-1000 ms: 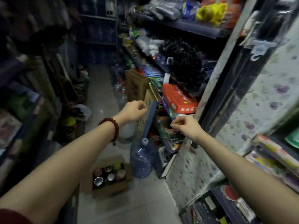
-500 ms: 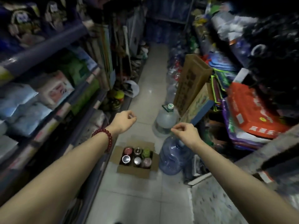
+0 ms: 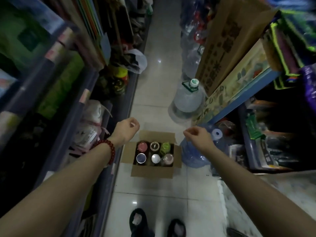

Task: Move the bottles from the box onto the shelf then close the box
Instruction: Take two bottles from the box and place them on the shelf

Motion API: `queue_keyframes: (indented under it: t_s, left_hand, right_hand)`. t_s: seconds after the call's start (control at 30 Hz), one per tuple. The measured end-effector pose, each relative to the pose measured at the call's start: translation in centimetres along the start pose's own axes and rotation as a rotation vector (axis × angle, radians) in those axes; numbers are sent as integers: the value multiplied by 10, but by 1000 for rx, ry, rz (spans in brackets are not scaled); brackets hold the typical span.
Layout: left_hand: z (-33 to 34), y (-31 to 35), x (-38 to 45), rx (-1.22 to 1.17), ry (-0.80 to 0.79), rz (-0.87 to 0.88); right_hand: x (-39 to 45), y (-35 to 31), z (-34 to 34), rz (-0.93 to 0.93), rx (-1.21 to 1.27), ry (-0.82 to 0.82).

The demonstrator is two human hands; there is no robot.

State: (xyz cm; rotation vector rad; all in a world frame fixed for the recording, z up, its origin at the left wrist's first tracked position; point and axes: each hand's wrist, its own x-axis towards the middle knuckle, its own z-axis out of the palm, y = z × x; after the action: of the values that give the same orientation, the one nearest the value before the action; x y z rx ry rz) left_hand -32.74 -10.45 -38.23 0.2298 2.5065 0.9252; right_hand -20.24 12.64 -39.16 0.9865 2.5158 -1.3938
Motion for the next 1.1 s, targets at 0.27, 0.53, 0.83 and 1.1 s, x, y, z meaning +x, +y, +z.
queue_keyframes:
  t_s: [0.27,0.53,0.83,1.1]
  left_hand:
    - [71,-65,84,-37,-47,-100]
    - [136,-131,156,-44,0,-161]
    - [224,-269,229,-16,32,-290]
    - [284,-333,249,-96,66,-212]
  right_hand:
    - [86,81,58,105,-96,-128]
    - [166,141,123,121,-86,-71]
    - [227,251,233,205,-68,17]
    - [255,316,277,225,140,44]
